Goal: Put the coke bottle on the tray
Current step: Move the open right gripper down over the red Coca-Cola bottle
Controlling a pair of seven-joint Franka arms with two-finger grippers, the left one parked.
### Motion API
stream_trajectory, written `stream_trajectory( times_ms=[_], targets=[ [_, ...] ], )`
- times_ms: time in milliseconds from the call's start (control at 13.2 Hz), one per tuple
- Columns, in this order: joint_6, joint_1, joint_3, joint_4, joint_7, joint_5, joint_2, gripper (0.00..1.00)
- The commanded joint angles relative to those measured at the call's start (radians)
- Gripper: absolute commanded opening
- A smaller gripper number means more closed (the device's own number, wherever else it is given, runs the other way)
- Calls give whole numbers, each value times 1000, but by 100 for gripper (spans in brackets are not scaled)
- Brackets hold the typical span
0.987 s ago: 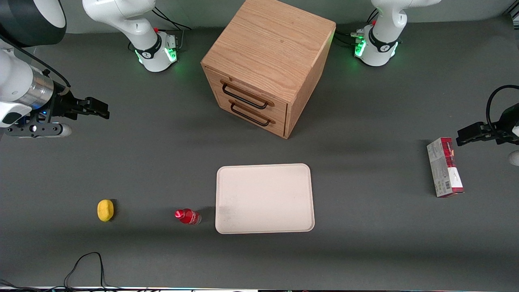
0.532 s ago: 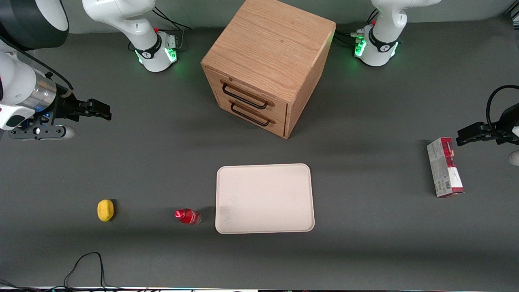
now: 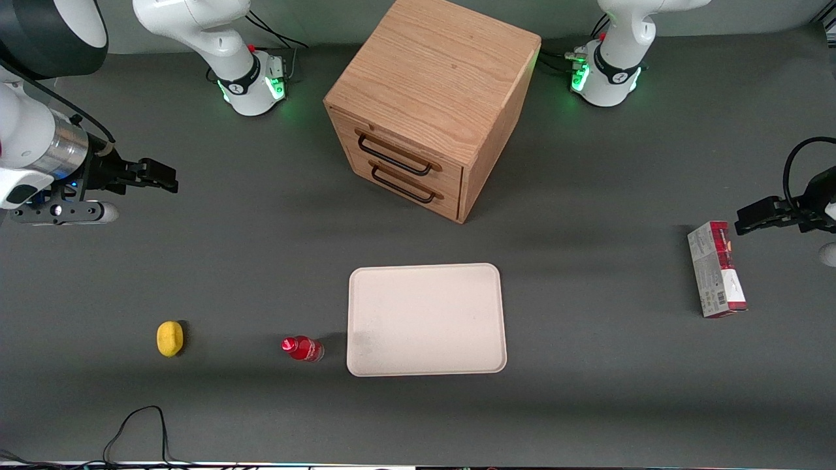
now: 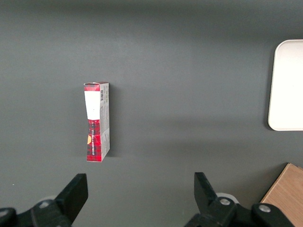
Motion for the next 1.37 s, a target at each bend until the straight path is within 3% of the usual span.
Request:
stream_trajectory(
  times_ms=[0,228,456,759,1291],
  targets=[
    [-31,-9,8,124,-8,50,99,100],
    [-50,15,20,417,134,84,356,100],
    [-73,21,87,732,303,81,622,100],
    [28,67,94,756,358,35,702,100],
    [240,72,94,754,363,32,839,100]
  ],
)
